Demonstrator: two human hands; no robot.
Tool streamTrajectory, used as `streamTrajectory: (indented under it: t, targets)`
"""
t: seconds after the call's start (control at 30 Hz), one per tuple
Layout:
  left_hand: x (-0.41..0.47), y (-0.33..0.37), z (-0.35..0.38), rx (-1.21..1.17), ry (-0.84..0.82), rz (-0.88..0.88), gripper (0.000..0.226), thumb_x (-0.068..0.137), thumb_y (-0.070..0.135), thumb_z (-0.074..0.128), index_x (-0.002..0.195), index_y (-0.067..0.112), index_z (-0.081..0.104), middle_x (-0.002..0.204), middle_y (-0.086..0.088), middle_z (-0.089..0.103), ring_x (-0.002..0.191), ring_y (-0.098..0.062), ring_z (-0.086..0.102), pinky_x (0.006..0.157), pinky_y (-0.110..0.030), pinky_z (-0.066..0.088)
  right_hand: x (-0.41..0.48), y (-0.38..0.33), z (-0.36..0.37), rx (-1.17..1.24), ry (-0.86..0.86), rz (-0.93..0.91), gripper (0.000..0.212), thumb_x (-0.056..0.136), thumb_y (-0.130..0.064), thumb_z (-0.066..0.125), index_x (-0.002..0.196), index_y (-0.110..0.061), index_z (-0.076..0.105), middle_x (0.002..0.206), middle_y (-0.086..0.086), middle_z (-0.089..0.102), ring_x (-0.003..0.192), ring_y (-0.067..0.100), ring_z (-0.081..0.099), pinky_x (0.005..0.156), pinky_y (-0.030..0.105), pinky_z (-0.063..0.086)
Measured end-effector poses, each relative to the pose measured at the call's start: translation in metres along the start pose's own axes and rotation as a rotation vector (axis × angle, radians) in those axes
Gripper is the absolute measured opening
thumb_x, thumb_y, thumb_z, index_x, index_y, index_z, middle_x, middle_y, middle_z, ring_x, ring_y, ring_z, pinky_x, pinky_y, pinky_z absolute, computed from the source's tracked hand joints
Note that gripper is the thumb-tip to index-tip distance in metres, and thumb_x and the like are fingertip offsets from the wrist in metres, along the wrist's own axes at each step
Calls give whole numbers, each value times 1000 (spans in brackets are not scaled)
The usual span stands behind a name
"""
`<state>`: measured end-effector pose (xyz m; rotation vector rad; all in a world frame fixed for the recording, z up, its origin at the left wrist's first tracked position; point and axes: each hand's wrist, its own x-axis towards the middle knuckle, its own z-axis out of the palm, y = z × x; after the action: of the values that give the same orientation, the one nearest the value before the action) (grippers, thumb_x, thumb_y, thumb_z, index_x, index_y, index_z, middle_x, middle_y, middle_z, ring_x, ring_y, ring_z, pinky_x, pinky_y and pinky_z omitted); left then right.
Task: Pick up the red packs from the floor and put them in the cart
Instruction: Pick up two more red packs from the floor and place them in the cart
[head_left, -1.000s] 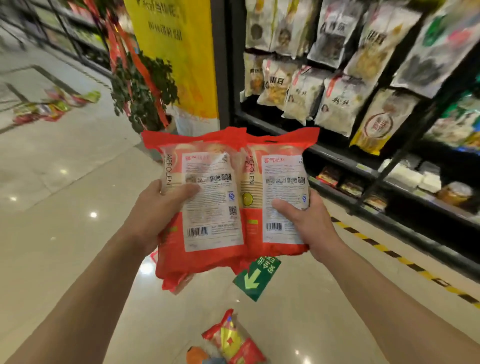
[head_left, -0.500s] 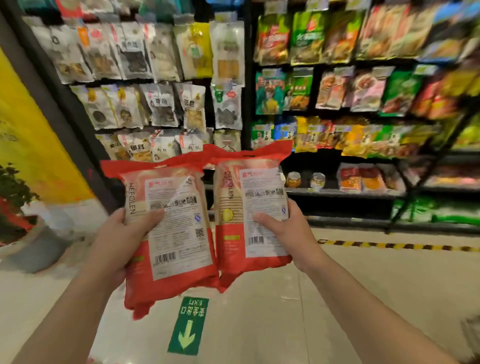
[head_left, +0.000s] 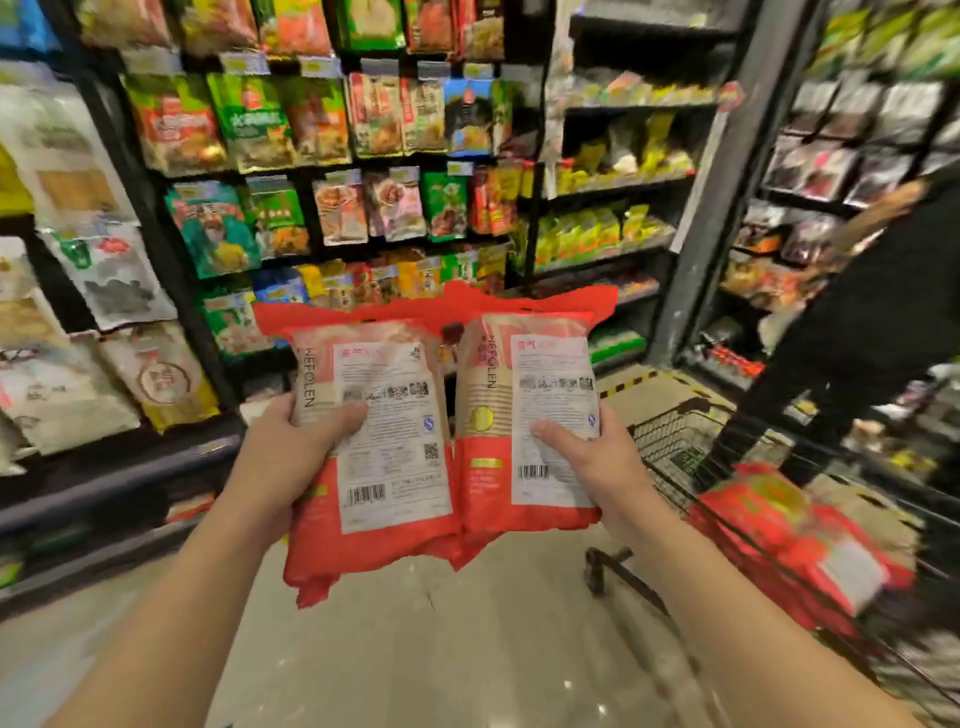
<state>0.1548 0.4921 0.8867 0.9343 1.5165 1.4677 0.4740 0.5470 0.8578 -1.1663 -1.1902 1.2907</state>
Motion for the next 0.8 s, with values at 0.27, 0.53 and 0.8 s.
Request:
streamTrajectory:
  t: [0.27,0.53,0.8]
  targets:
    - [38,-7,142,46,-269,-31,81,52,49,98,126,24,75,109,-9,87,93,-37,85,90,-62,65,-2,15,-123,51,253,-3,61,78,-35,98,126,-30,61,114,-5,83,99,17,82,82,43,69]
    - [61,-40,366,129,-443,-21,38,85,19,91,120,17,75,104,-11,87,90,-34,86,79,-48,69,27,56,-295,157,470,-4,36,87,-15,91,109,-33,68,96,-18,84,84,6,82,62,20,62]
    - [59,-101,571,298,-613,-49,26,81,25,94,104,25,80,87,8,87,75,-15,85,62,-28,64,47,118,-456,224,670,150,60,83,-24,94,133,-25,62,114,-4,83,102,18,81,90,46,67]
